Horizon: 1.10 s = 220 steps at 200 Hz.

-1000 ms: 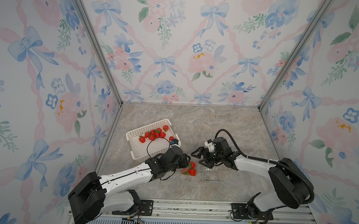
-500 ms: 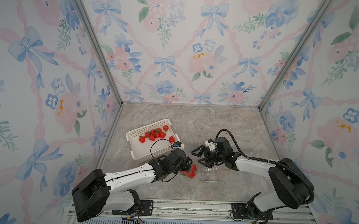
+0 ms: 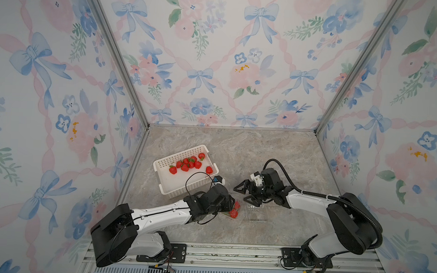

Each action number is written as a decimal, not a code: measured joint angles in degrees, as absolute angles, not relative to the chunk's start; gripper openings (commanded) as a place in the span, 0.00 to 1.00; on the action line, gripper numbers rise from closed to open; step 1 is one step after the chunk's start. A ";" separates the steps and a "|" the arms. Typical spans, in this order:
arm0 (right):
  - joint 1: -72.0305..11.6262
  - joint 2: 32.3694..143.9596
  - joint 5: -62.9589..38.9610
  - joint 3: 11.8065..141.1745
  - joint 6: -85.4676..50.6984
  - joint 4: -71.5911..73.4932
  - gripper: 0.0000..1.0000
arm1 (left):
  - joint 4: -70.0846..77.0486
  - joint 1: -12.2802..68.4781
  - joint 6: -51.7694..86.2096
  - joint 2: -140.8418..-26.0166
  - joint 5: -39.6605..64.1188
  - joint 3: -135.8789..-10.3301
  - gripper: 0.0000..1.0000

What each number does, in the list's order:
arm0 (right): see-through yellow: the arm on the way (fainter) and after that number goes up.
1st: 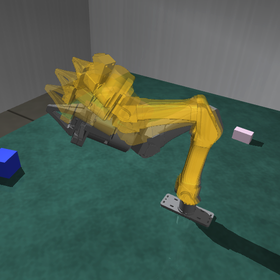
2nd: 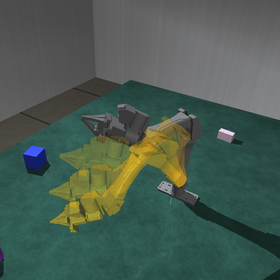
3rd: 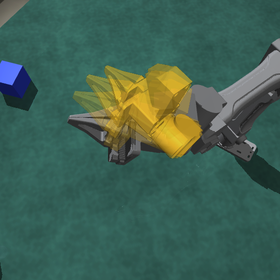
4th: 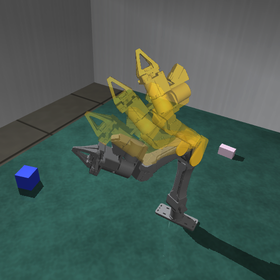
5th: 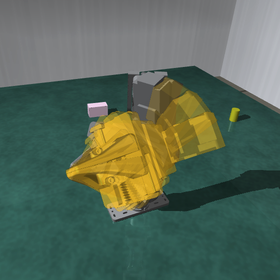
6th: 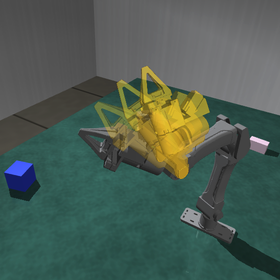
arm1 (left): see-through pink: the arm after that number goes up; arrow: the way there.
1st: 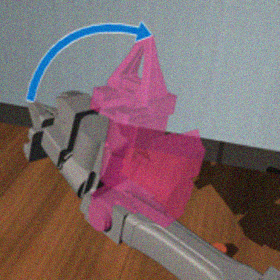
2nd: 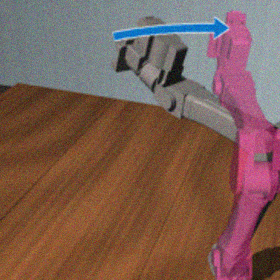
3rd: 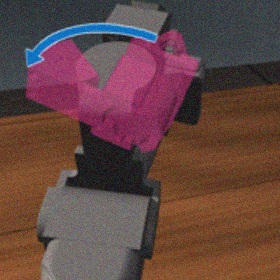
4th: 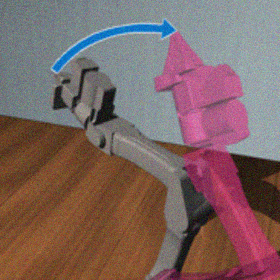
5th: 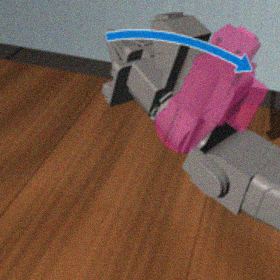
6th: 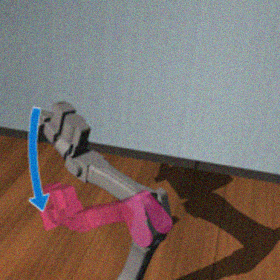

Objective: Pack strawberries into containers
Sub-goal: Close the packing box at the center of the board.

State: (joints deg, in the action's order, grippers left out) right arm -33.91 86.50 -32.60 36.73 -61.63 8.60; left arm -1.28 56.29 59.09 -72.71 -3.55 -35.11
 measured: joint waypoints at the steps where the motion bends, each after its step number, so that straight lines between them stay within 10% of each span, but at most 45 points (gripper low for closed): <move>1: -33.91 86.48 -32.60 36.73 -61.60 8.56 0.96 | -1.28 56.29 59.09 -72.73 -3.55 -35.11 0.38; 220: -36.93 86.50 -33.23 37.56 -57.10 2.09 0.64 | 0.34 58.11 59.27 -77.32 -3.57 -35.11 0.35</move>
State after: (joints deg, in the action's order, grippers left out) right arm -36.93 86.50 -33.23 37.56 -57.10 2.09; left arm 0.34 58.11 59.27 -77.32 -3.57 -35.11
